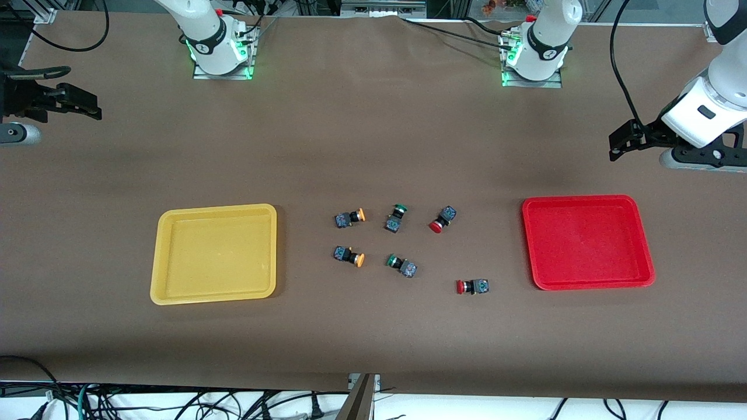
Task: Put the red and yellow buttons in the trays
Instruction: 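Move the left gripper toward a red button beside the red tray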
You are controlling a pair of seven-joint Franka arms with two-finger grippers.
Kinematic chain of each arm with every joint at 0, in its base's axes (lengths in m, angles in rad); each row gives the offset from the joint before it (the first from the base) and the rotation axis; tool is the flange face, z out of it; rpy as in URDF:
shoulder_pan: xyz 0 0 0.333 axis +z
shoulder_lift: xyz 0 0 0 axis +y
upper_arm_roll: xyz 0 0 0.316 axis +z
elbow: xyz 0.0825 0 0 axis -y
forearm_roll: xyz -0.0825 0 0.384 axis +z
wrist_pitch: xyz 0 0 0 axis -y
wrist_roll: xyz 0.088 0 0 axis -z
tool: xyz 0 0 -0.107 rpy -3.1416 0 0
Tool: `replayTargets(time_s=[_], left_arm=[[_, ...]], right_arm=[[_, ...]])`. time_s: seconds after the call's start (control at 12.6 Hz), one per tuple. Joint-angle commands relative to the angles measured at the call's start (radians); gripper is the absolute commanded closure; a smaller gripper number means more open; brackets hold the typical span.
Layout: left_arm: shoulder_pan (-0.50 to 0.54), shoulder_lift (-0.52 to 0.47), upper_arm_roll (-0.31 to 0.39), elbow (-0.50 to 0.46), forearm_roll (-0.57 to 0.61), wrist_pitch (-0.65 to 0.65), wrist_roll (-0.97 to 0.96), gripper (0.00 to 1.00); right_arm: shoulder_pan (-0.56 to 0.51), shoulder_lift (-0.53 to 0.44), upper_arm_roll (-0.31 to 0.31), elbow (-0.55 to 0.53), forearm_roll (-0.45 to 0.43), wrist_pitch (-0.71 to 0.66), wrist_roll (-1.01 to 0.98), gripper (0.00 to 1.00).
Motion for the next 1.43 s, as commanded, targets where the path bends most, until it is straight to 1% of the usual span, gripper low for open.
replayTargets(time_s=[0.0, 0.63, 0.79, 0.87, 1.03, 1.19, 1.35], left_arm=[[0.007, 0.014, 0.0, 0.033, -0.03, -0.023, 0.003, 0.0], [0.004, 0.017, -0.002, 0.033, -0.032, -0.024, 0.001, 0.0], [0.002, 0.048, -0.007, 0.035, -0.072, -0.076, 0.003, 0.0], [-0.008, 0.069, -0.011, 0.035, -0.095, -0.081, 0.004, 0.0], [-0.039, 0.14, -0.034, 0.059, -0.115, -0.069, 0.007, 0.0], [-0.099, 0.31, -0.037, 0.177, -0.124, -0.072, 0.009, 0.0], [-0.143, 0.439, -0.036, 0.261, -0.116, -0.069, 0.007, 0.0]], right_arm=[[-0.005, 0.008, 0.001, 0.023, -0.001, -0.007, 0.006, 0.0], [-0.005, 0.007, 0.003, 0.023, 0.0, -0.007, 0.007, 0.0], [-0.004, 0.007, 0.003, 0.023, 0.0, -0.007, 0.007, 0.0], [-0.004, 0.007, 0.003, 0.023, 0.0, -0.009, 0.004, 0.0], [-0.004, 0.007, 0.003, 0.023, 0.0, -0.007, 0.006, 0.0], [-0.004, 0.007, 0.003, 0.023, 0.0, -0.007, 0.004, 0.0], [-0.004, 0.007, 0.003, 0.021, 0.002, -0.007, 0.013, 0.0]])
